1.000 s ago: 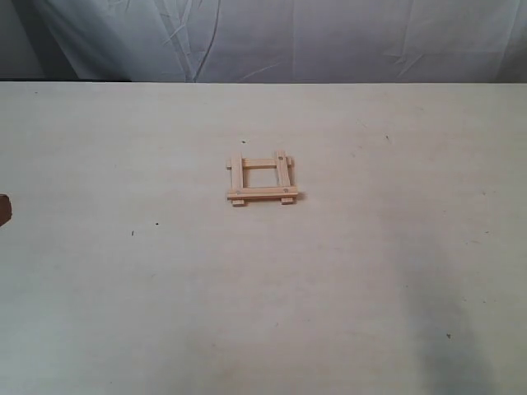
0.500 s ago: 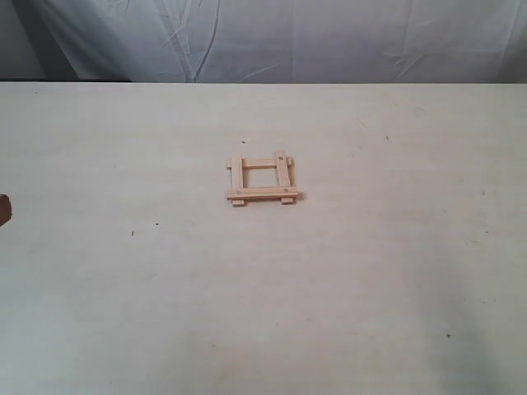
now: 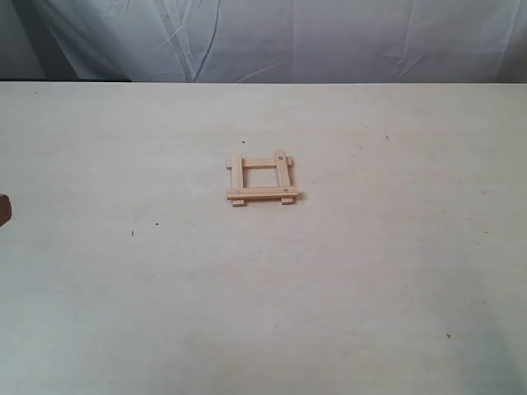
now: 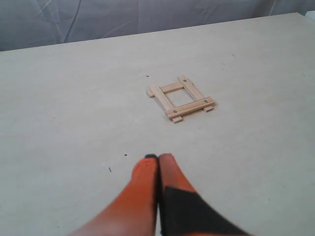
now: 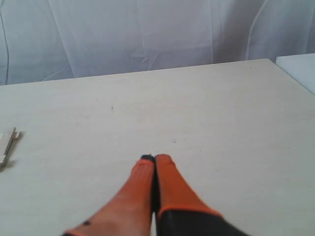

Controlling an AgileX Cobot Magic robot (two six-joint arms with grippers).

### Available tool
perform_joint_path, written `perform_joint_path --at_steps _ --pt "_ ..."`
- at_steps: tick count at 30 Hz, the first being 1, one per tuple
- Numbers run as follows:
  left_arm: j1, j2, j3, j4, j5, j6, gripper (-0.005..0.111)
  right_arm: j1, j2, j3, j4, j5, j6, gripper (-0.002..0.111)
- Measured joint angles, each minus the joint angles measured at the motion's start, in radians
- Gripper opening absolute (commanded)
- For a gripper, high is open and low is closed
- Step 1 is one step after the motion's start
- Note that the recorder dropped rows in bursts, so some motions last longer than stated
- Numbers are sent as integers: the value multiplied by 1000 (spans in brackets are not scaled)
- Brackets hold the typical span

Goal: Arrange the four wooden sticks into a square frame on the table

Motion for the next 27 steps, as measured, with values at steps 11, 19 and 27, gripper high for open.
perform_joint_path --at_steps 11,19,27 --pt "0 0 0 0 0 0 0 52 0 101 -1 -55 0 0" --pt "0 0 0 0 0 0 0 58 0 122 -1 -89 0 0" --pt "0 0 0 0 0 0 0 58 0 124 -1 -93 2 0"
